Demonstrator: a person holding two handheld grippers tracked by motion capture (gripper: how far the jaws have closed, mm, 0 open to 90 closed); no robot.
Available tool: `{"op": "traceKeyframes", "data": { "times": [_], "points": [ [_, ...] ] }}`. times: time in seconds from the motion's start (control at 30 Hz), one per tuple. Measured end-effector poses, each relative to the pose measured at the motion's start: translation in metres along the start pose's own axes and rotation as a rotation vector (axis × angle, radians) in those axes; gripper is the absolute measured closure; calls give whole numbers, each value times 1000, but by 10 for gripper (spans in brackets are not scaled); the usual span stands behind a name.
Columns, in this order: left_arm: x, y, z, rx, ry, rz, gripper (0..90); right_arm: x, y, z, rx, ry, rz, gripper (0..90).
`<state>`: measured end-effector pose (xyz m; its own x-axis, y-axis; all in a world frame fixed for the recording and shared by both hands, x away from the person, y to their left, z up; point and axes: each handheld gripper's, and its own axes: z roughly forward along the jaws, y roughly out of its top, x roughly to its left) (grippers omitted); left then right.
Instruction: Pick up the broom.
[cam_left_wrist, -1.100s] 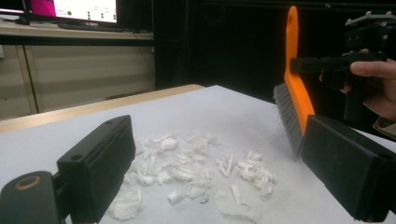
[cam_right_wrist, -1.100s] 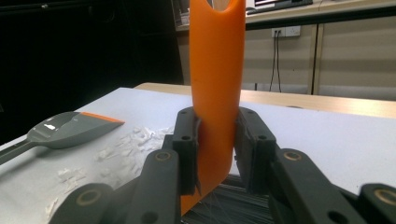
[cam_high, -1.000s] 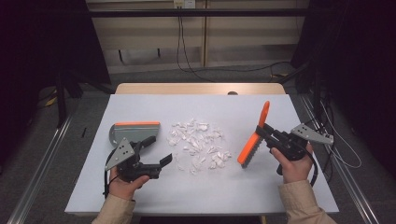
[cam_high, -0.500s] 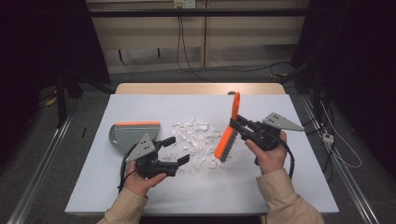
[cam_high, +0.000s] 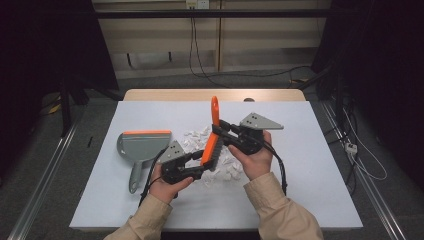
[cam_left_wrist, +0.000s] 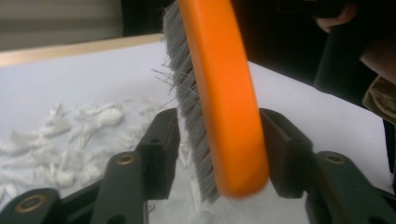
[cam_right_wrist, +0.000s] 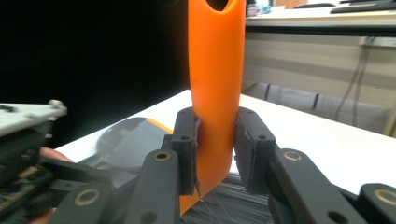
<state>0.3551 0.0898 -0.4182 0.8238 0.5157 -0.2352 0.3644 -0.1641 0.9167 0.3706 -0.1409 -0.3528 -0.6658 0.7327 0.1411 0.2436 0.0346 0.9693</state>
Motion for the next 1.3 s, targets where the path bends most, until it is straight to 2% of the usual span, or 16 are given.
{"op": "traceKeyframes", "data": {
  "times": [0.03,0.07,0.1,0.17,0.23,0.3,0.47,0.67,0.83,0.9,0.93,1.0,1.1,1.17,1.23,1.3],
  "points": [
    [0,0,-1,24,28,2,601,3,0,2,4,-1,-7,719],
    [2,-1,-2,34,35,-3,658,5,0,4,13,-3,-22,718],
    [2,-1,-3,45,45,-5,678,6,0,6,18,3,-28,716],
    [2,-2,-5,53,62,-10,691,9,0,8,25,7,-16,713],
    [2,-4,-6,40,77,-30,696,10,0,10,33,13,-6,709],
    [2,-5,-6,29,88,-33,698,10,1,12,39,18,3,697],
    [4,-4,-13,-35,145,-40,700,14,1,16,36,-5,5,503],
    [6,-3,-19,-64,202,-41,700,19,-9,18,54,-42,79,344],
    [2,-2,-17,-76,236,-31,700,29,-19,29,84,-34,161,317],
    [-1,-2,-16,-77,239,-21,700,34,-22,34,94,-10,199,339],
    [-3,-2,-15,-74,252,-3,698,36,-22,36,102,-15,204,322],
    [-6,-2,-15,-85,251,2,696,41,-23,40,105,-56,214,308],
    [-11,-1,-15,-98,268,45,692,43,-23,44,103,-83,262,354],
    [-18,1,-15,-95,290,84,687,44,-23,46,112,-78,299,394],
    [-20,2,-16,-102,294,93,685,45,-21,46,114,-86,325,432],
    [-21,2,-15,-98,301,104,678,45,-19,45,109,-70,358,501]
  ]
}}
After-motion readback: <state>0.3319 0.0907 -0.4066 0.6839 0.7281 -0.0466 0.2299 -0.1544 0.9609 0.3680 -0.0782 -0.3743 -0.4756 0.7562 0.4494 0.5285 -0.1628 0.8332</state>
